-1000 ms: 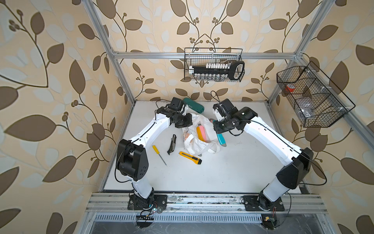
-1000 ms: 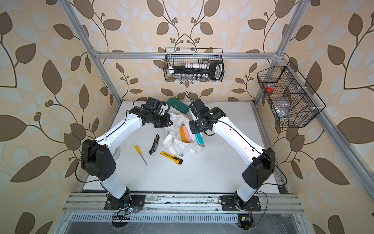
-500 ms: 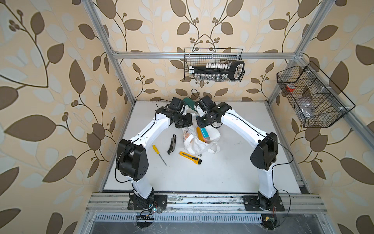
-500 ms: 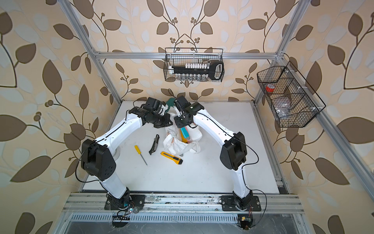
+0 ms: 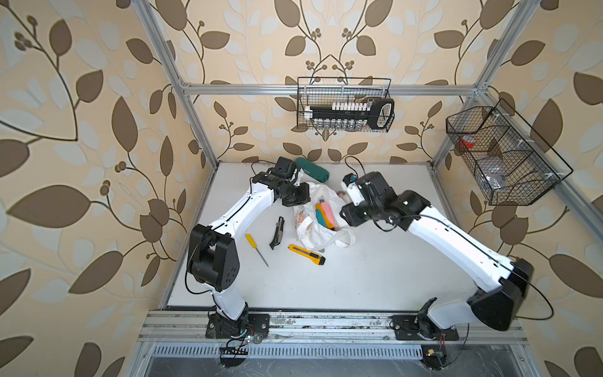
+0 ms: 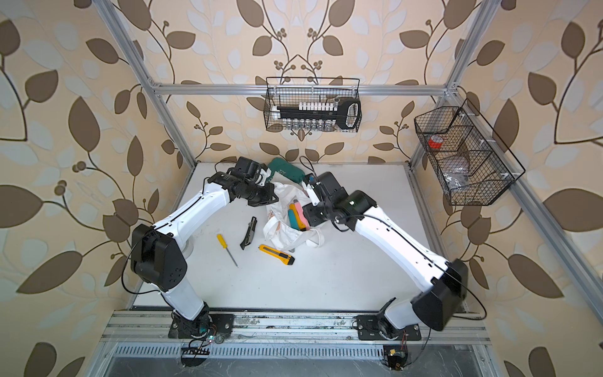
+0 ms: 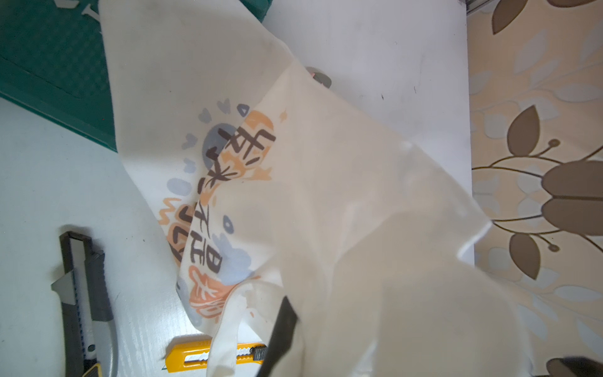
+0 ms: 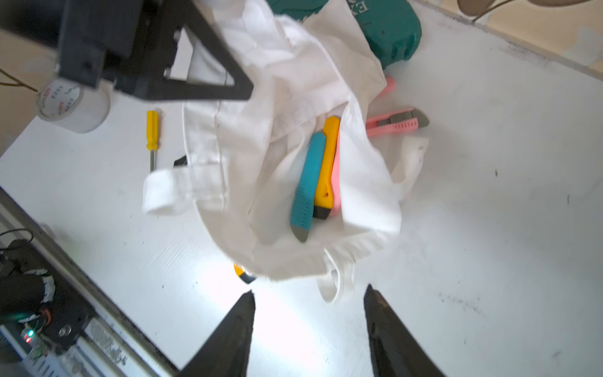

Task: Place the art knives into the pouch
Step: Place the utility knife in the pouch, then pick up the utility knife at the center of the board.

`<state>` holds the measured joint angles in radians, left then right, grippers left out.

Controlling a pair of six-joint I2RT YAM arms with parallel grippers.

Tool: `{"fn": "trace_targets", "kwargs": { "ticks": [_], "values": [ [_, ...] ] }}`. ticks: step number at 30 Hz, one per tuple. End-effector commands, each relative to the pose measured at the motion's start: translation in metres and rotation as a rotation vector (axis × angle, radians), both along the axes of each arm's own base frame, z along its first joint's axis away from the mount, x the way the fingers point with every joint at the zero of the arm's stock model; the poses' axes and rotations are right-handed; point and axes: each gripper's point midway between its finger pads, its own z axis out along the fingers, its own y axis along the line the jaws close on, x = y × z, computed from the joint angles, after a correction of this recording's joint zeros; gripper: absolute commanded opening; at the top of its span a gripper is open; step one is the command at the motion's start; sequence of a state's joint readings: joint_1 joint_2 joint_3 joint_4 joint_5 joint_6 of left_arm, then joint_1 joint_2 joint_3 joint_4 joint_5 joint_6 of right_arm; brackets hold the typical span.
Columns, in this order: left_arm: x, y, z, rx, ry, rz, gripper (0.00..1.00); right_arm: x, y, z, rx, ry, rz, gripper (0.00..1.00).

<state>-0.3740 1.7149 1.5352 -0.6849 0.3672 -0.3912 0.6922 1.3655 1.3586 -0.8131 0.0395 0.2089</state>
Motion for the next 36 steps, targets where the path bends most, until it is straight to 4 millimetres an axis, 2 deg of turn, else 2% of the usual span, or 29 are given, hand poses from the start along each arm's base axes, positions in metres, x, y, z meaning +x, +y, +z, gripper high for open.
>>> {"fn": "trace_targets", "kwargs": {
  "ticks": [1,5,7,9,11,14,20,23,29,36],
  "values": [
    [0.002,-0.007,0.008,-0.009,-0.019,-0.034,0.00,-0.046,0.004,-0.043,0.018,0.114,0.052,0.56],
    [0.003,-0.009,0.007,-0.016,-0.014,-0.036,0.00,-0.098,0.027,-0.082,0.009,0.178,0.182,0.56],
    [0.003,-0.009,0.008,-0.016,-0.014,-0.035,0.00,-0.115,0.043,-0.101,-0.026,0.199,0.238,0.56],
    [0.003,-0.008,0.009,-0.015,-0.018,-0.033,0.00,-0.125,0.059,-0.119,-0.069,0.209,0.283,0.56],
    [0.002,-0.008,0.010,-0.016,-0.020,-0.035,0.00,-0.126,0.075,-0.137,-0.111,0.223,0.312,0.56],
    [0.001,-0.007,0.011,-0.015,-0.024,-0.035,0.00,-0.120,0.093,-0.162,-0.177,0.242,0.346,0.56],
    [0.000,-0.007,0.012,-0.015,-0.027,-0.039,0.00,-0.096,0.115,-0.192,-0.290,0.214,0.399,0.57],
    [-0.001,-0.007,0.014,-0.018,-0.029,-0.041,0.00,-0.083,0.116,-0.196,-0.347,0.194,0.398,0.57],
    [-0.001,-0.007,0.014,-0.018,-0.033,-0.041,0.00,-0.068,0.113,-0.190,-0.365,0.175,0.394,0.57],
    [0.000,-0.008,0.013,-0.023,-0.028,-0.042,0.00,-0.047,0.098,-0.203,-0.390,0.195,0.373,0.57]
  ]
}}
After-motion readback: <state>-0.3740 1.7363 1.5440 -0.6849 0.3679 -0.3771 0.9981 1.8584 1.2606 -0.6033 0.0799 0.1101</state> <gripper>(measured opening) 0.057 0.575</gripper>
